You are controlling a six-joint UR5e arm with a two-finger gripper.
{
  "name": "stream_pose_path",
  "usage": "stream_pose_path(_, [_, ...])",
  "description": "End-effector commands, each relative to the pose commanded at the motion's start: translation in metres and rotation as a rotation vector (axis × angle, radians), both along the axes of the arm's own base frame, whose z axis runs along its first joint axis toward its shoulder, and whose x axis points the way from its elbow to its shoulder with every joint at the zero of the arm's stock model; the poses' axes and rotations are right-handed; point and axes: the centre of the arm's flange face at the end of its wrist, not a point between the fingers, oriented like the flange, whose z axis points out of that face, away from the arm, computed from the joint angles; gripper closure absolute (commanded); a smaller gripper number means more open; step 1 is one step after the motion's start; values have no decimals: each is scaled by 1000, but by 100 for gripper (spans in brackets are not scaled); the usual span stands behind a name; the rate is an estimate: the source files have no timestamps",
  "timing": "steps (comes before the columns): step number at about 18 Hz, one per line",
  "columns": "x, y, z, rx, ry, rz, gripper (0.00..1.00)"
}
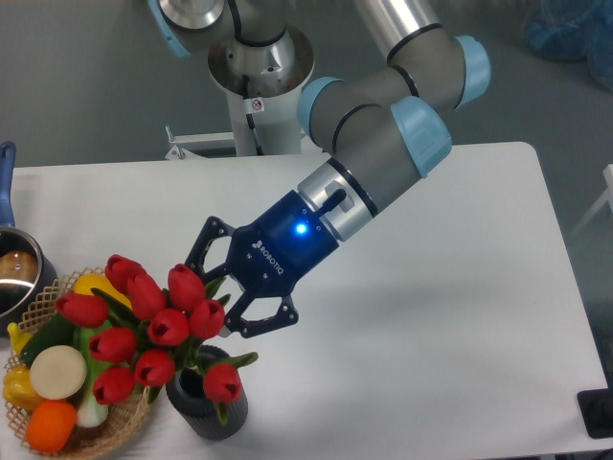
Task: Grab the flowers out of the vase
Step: 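Lift the tulip bunch up out of the dark vase, then open the gripper, releasing the tulips beside the vase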
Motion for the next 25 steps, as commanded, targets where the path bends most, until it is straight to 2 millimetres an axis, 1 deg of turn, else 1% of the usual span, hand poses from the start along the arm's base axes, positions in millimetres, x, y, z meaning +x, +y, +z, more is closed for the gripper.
stream_pose_path(2, [-1, 0, 4, 10, 0, -3, 57])
stream_pose_path(6, [-9, -7, 13, 51, -24, -7, 57])
stream_pose_path(10, [-12, -9, 17, 58, -21, -4, 57])
stream_pose_path(17, [-33, -26, 23, 92, -36, 17, 57])
stream_pose_path(19, [-43, -34, 22, 90, -28, 39, 57])
stream_pose_path(20, [-43, -38, 27, 89, -8, 47, 57])
stream_pose_path(21, [-42, -40, 26, 85, 11, 52, 60])
stream_pose_path(22, [-46, -42, 24, 67, 49, 69, 61])
stream_pose_path(25, [-62, -51, 4, -79, 205, 160, 62])
